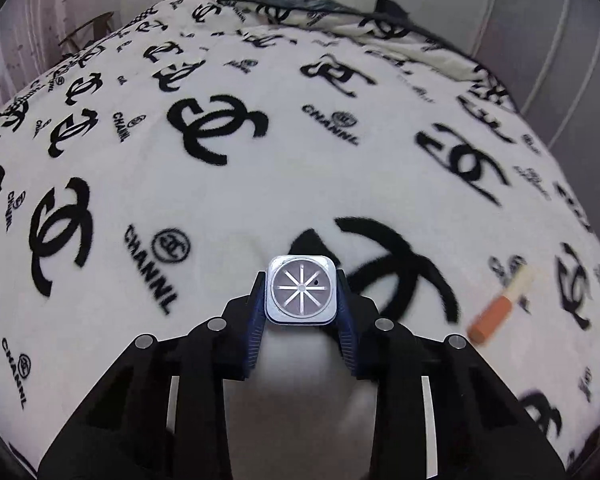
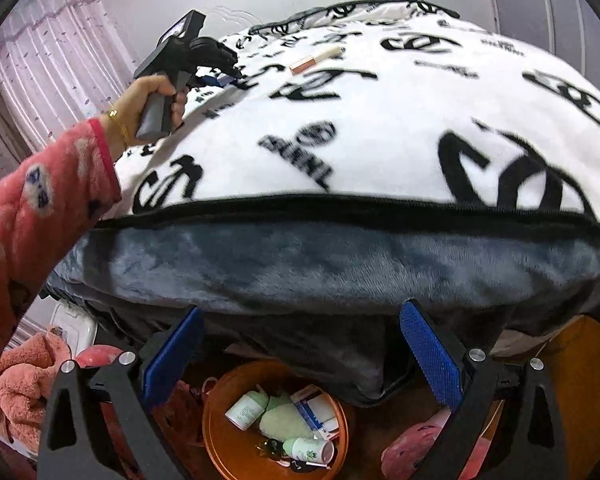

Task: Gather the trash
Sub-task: 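Grasp the white square cap with the left gripper while the right grasps the orange-tipped tube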

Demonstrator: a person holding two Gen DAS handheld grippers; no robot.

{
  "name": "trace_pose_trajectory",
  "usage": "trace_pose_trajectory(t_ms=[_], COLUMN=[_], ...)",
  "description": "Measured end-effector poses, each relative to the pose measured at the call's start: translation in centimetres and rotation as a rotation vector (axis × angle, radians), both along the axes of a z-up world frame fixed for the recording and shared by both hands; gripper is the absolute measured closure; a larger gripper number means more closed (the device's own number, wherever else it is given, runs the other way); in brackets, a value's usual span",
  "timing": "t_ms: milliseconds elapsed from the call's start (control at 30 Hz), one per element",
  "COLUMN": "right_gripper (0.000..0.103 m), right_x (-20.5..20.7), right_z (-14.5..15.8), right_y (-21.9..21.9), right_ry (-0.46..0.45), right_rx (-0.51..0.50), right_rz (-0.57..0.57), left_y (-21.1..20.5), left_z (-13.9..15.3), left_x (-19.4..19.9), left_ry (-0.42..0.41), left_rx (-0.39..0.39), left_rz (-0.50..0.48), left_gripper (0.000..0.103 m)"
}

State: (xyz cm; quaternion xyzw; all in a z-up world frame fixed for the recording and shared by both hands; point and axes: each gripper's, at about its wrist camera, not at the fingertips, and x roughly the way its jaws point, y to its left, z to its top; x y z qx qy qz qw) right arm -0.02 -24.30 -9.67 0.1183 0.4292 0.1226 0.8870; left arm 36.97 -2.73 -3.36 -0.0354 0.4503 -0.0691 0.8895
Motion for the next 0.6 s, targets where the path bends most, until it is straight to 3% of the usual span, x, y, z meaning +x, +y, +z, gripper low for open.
trace_pose_trajectory(t_ms=[167, 233, 300, 400, 500, 600], right_gripper=[0.006, 0.006, 0.006, 0.007, 0.01, 0.013], right_x=[1.3, 2.9, 5.9, 12.4, 19.6, 26.1], right_z=[2.8, 4.4, 6.4, 8.6, 9.1, 8.5], right_y=[0.0, -0.1, 0.2, 0.9, 1.3, 1.8], right_ry=[-0.056, -0.09, -0.119, -0.126, -0.086, -0.037], right_rx=[0.016, 0.034, 0.052, 0.092, 0.135, 0.099], right_rz=[-0.004, -0.004, -0.004, -0.006, -0.069, -0.141], left_y=[1.8, 2.5, 3.3, 4.7, 6.3, 7.5], left_z=[2.4, 3.4, 3.8, 3.4, 3.1, 3.0], left_x=[-5.1, -8.5, -11.9, -16.3, -19.7, -22.6], left_ry=[-0.061, -0.104, -0.123, -0.086, -0.077, -0.091], left_rx=[-0.034, -0.002, 0.025, 0.03, -0.021, -0.046], left_rz=[-0.061, -0.085, -0.106, -0.109, -0.115, -0.111], left_gripper=[0.071, 0.071, 0.071, 0.071, 0.071, 0.071])
